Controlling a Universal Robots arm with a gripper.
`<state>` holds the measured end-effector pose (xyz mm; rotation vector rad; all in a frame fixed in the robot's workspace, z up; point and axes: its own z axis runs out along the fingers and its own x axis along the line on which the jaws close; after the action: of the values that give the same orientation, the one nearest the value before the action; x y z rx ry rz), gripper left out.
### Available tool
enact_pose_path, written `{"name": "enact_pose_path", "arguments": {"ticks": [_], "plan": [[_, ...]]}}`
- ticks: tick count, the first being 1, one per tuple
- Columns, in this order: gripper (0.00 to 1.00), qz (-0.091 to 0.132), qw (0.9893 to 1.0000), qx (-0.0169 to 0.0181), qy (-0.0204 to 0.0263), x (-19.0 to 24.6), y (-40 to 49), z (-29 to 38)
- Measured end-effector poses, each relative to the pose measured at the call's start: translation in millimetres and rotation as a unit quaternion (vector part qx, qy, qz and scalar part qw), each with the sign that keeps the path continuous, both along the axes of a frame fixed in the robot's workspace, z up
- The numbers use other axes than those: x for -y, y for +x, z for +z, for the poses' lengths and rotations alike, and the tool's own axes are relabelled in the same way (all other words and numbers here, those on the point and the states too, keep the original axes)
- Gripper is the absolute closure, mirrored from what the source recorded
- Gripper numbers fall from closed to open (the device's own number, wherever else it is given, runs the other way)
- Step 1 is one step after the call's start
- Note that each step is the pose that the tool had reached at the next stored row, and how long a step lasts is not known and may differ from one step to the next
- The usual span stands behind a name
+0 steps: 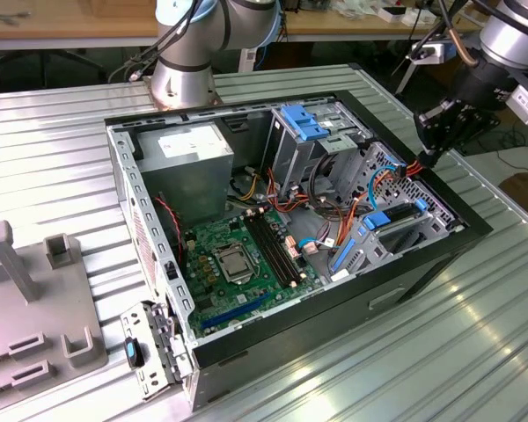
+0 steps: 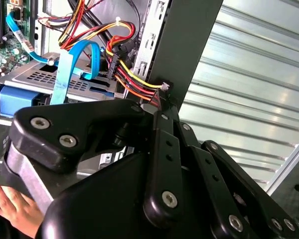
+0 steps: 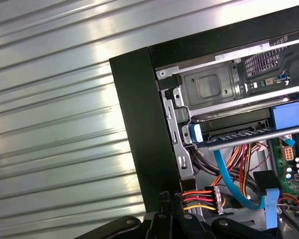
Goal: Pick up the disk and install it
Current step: 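Insert the first disk wire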
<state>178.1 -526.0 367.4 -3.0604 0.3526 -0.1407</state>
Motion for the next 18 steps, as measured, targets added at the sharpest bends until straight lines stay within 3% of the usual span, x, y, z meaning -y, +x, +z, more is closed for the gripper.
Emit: {"name": "enact_pose_path", "arguments": {"ticks": [9, 12, 18], "plan": [[0.88, 0.000, 1.0000, 0.0002, 0.0002, 0.0, 0.0, -0.1], [0.76, 0.000, 1.0000, 0.0001, 0.0001, 0.0, 0.0, -0.1], [0.76, 0.000, 1.0000, 0.0002, 0.0009, 0.0, -0.2, -0.6]]}}
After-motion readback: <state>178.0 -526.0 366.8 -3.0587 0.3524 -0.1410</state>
